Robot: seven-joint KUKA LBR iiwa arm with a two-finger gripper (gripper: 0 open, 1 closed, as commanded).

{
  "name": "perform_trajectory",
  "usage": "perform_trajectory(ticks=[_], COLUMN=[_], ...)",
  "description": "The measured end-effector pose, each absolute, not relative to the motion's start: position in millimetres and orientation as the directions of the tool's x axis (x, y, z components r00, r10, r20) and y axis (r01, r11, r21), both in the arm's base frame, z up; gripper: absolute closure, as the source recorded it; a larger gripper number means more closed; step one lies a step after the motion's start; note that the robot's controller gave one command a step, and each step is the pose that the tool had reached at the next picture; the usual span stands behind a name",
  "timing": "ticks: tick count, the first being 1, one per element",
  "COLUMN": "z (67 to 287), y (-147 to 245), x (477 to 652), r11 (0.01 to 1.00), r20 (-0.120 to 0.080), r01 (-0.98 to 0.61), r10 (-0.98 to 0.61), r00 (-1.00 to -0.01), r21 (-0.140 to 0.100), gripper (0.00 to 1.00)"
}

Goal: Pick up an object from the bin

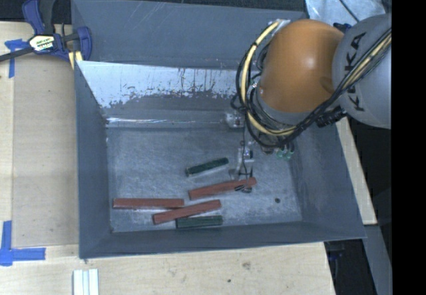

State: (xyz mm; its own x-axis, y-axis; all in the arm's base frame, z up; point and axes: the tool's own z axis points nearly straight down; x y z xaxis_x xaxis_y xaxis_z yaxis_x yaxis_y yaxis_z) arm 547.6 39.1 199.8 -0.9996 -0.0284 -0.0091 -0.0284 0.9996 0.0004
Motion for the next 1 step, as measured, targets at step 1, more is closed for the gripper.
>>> perform_trajectory(ticks=[1], z=[140.9], y=[39.2], x=[574.2], r11=[0.998], r20=[-0.011], r01=[-0.063], r10=[-0.063], r00=[-0.998], r21=[-0.001], gripper=[0.0])
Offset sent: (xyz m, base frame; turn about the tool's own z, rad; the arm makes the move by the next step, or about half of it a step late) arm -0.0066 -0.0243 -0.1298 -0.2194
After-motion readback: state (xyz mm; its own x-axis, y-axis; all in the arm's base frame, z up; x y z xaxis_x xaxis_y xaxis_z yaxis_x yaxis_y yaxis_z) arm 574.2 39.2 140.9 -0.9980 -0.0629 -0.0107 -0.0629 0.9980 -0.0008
